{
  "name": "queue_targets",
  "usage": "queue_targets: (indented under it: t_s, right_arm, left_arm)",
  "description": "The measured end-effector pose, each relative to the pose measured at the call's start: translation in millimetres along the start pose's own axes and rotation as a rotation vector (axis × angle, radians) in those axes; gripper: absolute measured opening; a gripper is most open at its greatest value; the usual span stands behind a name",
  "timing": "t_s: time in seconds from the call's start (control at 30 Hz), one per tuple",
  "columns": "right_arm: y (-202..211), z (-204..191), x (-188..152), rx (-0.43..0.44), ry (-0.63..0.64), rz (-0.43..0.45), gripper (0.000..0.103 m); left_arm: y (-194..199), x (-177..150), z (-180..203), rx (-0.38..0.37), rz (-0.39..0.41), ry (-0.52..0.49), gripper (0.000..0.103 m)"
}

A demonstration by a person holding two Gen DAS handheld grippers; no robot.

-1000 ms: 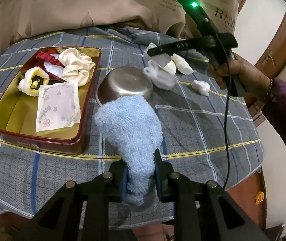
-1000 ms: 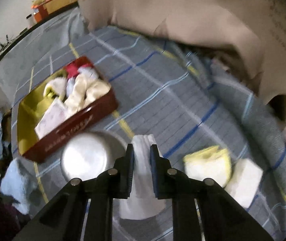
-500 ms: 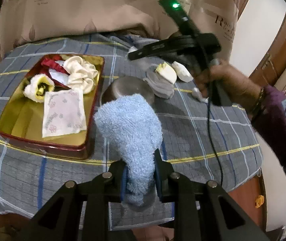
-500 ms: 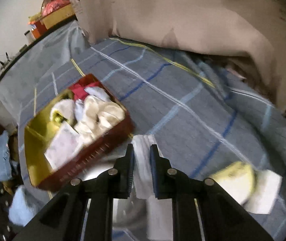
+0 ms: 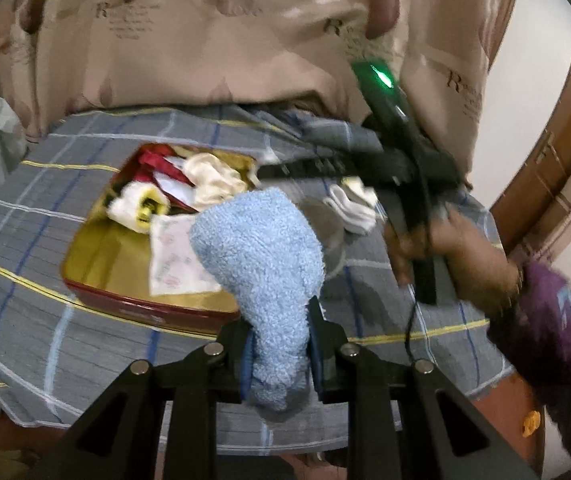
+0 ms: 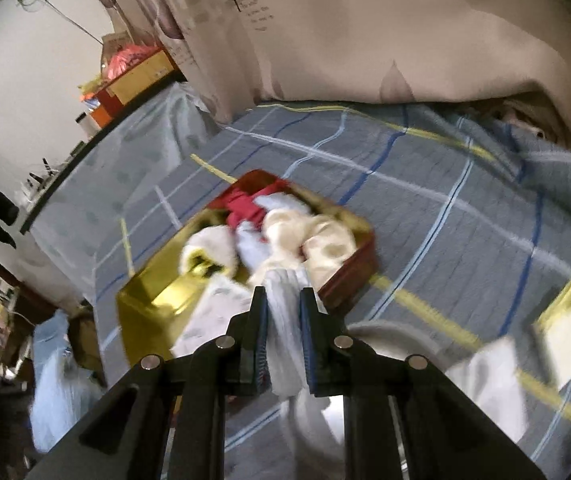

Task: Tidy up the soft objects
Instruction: 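Carry the blue towel into the gold tin with left while right carries white cloth toward it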

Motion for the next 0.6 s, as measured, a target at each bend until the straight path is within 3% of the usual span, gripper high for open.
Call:
queue_targets:
  t_s: [0.23,0.6]
  right_arm:
    - [25,-41,-32,0.045,-0.049,0.085,0.014]
    - [83,-95,-67,-0.041,-0.047,0.243,0.014]
  left_arm:
    - [16,15,-29,0.04,0.046,0.029,0.022]
    - [-4,23,-62,0.107,0.042,0.036,0.022]
Point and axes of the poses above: each gripper's, at about its wrist camera, not at the fingertips, and y roughly against the way its jaws point, z to its right, x to its top, the point moved 8 cm from there along -y, roughly the way its jaws point, and after that the axes turned 7 degrees about y, right-handed, at the moved point
